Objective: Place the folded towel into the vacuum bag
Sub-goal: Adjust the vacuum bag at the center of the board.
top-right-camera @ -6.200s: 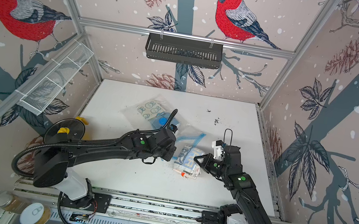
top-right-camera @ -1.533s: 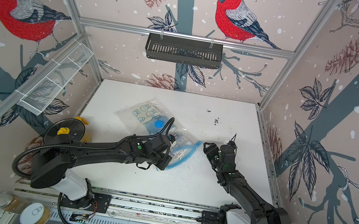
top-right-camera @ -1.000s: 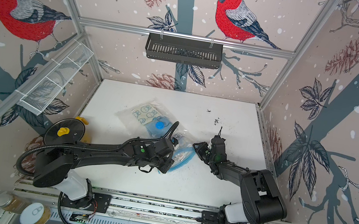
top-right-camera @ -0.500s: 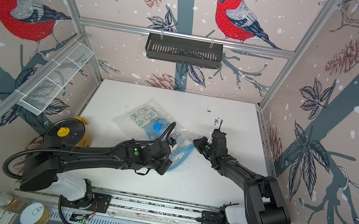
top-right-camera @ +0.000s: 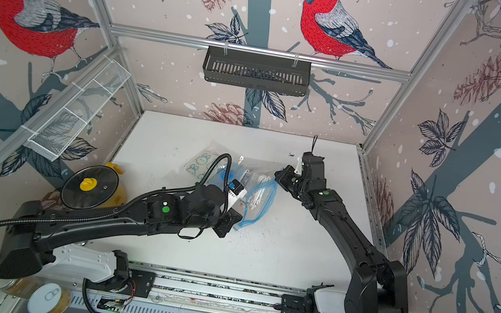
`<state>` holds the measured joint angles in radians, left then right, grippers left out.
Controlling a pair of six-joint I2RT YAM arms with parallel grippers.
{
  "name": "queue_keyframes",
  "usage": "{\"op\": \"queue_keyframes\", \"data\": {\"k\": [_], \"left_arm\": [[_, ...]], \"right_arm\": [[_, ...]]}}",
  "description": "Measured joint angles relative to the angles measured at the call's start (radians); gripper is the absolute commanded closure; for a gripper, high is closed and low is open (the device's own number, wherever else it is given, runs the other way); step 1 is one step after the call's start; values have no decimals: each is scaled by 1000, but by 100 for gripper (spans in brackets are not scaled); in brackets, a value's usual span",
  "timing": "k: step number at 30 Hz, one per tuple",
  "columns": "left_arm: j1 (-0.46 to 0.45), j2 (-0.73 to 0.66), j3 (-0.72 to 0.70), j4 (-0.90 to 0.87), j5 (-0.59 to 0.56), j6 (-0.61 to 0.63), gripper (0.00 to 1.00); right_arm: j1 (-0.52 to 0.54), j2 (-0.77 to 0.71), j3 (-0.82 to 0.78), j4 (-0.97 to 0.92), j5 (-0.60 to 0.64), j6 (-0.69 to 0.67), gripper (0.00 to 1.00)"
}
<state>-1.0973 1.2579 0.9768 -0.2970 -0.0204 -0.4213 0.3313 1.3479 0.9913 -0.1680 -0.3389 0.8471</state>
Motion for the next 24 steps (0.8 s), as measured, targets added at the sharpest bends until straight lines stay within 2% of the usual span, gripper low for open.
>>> {"op": "queue_keyframes", "data": {"k": [6, 11, 16, 21, 23, 24], "left_arm": [[0, -28, -14, 28, 25, -3, 66], [0, -49, -42, 46, 18, -20, 56], [0, -84, -92, 49, -65, -48, 45], [13, -119, -153, 52, -150, -79, 30], [27, -121, -167, 52, -165, -97, 28], [35, -122, -174, 51, -167, -103, 27]], "right_arm": [[-23, 43, 109, -112, 3, -46, 98], [-44, 74, 148, -181, 3, -91, 98], [-91, 96, 168, -234, -1, -136, 98], [-180, 113, 114, -245, -15, -150, 97], [-190, 127, 105, -252, -10, -167, 89], [-194, 137, 104, -251, -6, -171, 81]]}}
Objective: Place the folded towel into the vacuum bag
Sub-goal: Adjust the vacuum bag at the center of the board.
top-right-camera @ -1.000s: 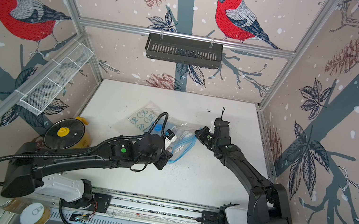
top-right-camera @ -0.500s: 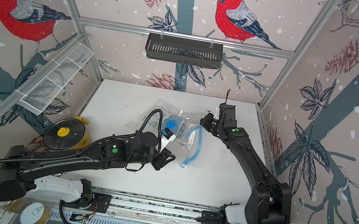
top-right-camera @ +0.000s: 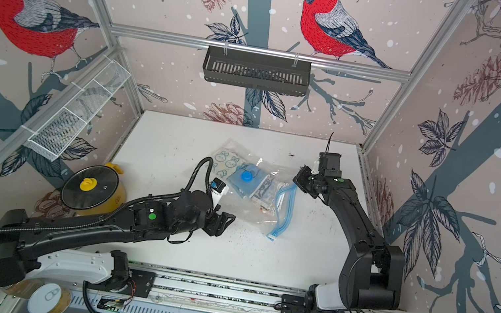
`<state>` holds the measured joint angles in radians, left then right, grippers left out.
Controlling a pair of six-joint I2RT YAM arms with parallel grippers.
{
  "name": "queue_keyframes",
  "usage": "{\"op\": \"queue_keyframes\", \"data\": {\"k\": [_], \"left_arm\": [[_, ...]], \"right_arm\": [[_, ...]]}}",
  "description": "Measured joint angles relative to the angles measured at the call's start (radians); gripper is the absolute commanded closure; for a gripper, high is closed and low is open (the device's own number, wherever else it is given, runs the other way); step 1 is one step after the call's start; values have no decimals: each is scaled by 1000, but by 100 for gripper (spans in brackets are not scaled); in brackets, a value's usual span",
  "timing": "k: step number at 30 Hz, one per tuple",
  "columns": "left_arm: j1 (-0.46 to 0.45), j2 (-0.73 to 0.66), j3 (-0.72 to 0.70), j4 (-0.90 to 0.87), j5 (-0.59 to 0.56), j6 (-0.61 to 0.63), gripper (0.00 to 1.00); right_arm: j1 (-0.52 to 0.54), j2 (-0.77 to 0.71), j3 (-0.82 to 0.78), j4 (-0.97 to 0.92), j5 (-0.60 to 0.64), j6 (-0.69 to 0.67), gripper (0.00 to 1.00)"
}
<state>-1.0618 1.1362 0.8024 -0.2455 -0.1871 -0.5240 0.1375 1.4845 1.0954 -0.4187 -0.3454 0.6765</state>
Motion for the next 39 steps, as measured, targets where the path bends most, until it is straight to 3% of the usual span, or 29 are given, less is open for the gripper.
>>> {"op": "queue_keyframes", "data": {"k": [3, 5, 7, 12, 20, 25, 32, 39], "left_arm": [[27, -1, -22, 0, 1, -18, 27], [43, -3, -39, 1, 3, -29, 26], [55, -5, -56, 2, 4, -45, 26], [70, -3, -94, 27, 24, -72, 24], [84, 31, -154, 87, 91, -129, 23], [90, 66, -166, 130, 131, -153, 23], [93, 102, -175, 169, 146, -175, 23], [93, 110, -191, 200, 162, -185, 23]], "right_arm": [[-34, 25, -12, -1, 35, -19, 56], [-63, 26, -29, -5, 68, -22, 47], [-78, 12, -44, -7, 111, -22, 41], [-76, -71, -91, 6, 168, -21, 39], [-2, -176, -221, 24, 196, -13, 49], [76, -140, -291, 66, 175, 4, 67], [68, -61, -376, 142, 171, 31, 79], [12, 6, -410, 188, 192, 34, 82]]}}
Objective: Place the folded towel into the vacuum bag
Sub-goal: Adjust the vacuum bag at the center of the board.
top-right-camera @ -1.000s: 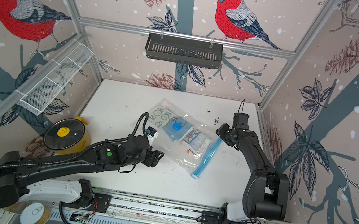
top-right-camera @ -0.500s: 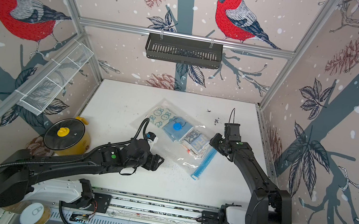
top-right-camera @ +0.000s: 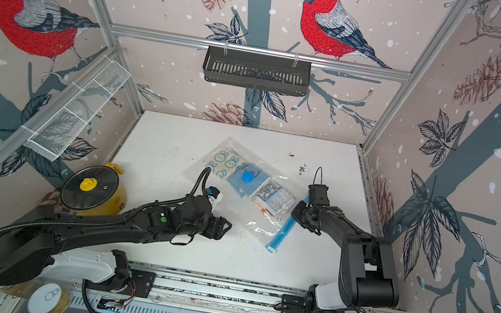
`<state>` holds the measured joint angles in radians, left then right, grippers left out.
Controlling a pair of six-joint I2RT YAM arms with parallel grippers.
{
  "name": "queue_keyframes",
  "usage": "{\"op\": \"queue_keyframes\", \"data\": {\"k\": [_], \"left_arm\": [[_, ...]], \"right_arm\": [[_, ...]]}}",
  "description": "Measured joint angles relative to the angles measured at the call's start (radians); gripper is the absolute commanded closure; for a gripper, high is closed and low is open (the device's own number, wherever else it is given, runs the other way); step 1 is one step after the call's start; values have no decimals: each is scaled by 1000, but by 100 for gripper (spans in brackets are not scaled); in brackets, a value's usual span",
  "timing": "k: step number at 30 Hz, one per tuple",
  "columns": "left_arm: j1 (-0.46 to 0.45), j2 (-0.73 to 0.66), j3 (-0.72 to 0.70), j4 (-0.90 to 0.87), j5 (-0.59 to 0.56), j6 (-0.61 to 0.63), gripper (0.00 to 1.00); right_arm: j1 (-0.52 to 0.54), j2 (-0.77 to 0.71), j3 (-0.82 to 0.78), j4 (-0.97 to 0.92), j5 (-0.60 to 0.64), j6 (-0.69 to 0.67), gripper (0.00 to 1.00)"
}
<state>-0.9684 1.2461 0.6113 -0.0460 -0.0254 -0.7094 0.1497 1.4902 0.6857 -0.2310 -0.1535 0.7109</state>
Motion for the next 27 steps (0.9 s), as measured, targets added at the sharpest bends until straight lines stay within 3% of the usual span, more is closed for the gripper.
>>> {"op": "queue_keyframes", "data": {"k": [2, 7, 9, 19, 27], "left_arm": [[0, 8, -3, 10, 4, -2, 23], [3, 32, -9, 19, 23, -17, 23], [3, 39, -10, 20, 25, -21, 22], [10, 74, -10, 63, 48, -24, 22], [12, 85, -2, 63, 50, -24, 22]], "right_arm": [[-3, 0, 0, 3, 1, 0, 77], [-14, -72, -16, 11, -6, 1, 54], [-19, -108, -27, 15, -29, 2, 50], [-31, -163, -86, 83, -195, 49, 46], [-42, -147, -138, 148, -237, 71, 46]]}}
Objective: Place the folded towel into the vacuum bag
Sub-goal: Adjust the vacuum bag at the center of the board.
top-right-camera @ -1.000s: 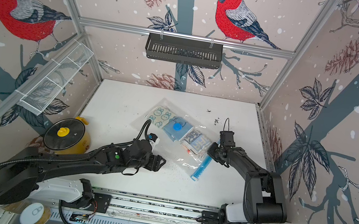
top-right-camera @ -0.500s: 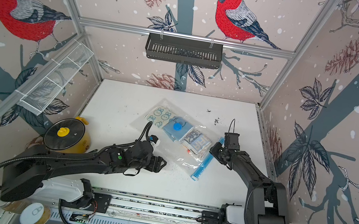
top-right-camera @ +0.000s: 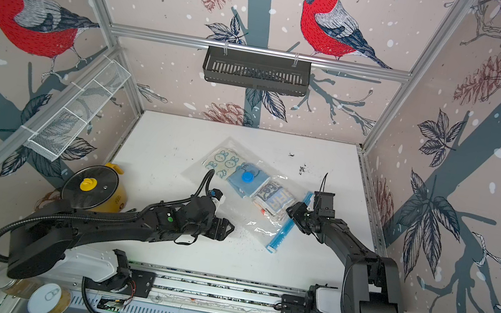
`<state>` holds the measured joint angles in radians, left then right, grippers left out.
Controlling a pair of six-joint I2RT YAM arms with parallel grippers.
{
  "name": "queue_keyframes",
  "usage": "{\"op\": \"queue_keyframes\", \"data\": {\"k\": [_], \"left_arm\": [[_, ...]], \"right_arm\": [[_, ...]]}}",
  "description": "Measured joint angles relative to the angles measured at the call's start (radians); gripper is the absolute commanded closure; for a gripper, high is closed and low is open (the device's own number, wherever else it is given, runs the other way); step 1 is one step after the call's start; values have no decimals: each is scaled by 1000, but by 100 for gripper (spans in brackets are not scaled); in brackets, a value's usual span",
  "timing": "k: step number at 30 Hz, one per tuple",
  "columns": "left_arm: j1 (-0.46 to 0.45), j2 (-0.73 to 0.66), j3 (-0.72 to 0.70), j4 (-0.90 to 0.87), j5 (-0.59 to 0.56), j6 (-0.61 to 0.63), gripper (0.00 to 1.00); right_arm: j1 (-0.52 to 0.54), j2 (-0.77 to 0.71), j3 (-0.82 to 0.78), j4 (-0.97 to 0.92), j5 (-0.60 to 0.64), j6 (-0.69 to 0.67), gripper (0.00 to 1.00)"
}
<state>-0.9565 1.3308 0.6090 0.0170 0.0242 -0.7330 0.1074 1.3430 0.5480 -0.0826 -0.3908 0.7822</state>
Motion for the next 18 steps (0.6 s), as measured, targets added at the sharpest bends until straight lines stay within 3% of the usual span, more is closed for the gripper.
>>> {"op": "queue_keyframes", "data": {"k": [9, 18], "left_arm": [[4, 22, 23, -1, -1, 1, 22], [12, 35, 42, 0, -1, 8, 17]], "right_arm": [[-19, -111, -27, -8, 45, 7, 38], [-35, -68, -73, 48, -1, 26, 38]]}}
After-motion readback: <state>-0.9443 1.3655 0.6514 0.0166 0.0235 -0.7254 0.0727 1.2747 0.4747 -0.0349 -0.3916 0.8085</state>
